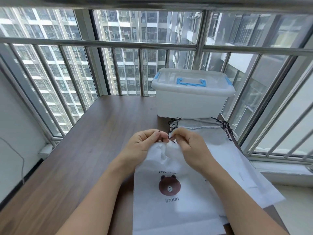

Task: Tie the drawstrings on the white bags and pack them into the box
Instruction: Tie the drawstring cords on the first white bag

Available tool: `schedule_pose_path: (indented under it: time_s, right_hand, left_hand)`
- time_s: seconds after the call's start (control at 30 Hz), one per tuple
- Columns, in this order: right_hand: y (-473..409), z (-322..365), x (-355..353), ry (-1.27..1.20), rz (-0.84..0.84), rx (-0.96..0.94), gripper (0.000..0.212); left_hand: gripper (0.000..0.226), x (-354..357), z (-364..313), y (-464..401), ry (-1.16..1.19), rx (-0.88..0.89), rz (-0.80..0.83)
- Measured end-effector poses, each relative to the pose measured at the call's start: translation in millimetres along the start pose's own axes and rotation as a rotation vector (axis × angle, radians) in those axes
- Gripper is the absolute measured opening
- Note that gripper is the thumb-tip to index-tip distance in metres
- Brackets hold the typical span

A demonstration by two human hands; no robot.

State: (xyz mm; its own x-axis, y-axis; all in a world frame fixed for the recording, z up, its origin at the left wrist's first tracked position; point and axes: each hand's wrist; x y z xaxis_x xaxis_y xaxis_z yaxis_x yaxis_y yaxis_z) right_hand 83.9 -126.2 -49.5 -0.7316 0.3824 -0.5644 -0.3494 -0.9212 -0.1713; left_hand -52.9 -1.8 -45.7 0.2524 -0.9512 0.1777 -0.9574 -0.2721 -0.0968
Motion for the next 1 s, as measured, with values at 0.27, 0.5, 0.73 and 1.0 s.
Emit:
schedule_pose_path:
  time_s: [0.27, 0.5, 0.73, 1.0]
  right_hand:
    - [4, 17, -8, -0.35, 0.11, 0.184, 0.042]
    - [7, 8, -10, -0.061, 0.023, -0.1, 0.018]
    - [7, 5, -6, 0.047, -0.012, -0.075, 0.013]
    - [-1, 17, 3, -0.829, -0.017, 0.261, 0.022]
  left_hand:
    - [0.023, 3, 5, -2, -0.122, 0.004, -0.063]
    - [0.025, 2, 11, -3, -0.268, 0.012, 0.103]
    - [0.028, 0, 15, -3, -0.473, -0.043, 0.173]
    - [0.018, 6, 14, -7, -0.225, -0.005, 0.067]
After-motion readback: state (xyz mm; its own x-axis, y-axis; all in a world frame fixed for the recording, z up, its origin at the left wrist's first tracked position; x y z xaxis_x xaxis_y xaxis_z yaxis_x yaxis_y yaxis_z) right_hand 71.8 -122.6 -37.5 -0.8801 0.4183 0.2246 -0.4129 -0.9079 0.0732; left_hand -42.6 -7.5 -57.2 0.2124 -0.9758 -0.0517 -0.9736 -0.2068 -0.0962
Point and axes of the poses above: each hand's wrist, its own y-axis away from the middle knuckle, its own x-axis out of the palm, z = x × y, and after that the axes turned 15 degrees about z, right-handed
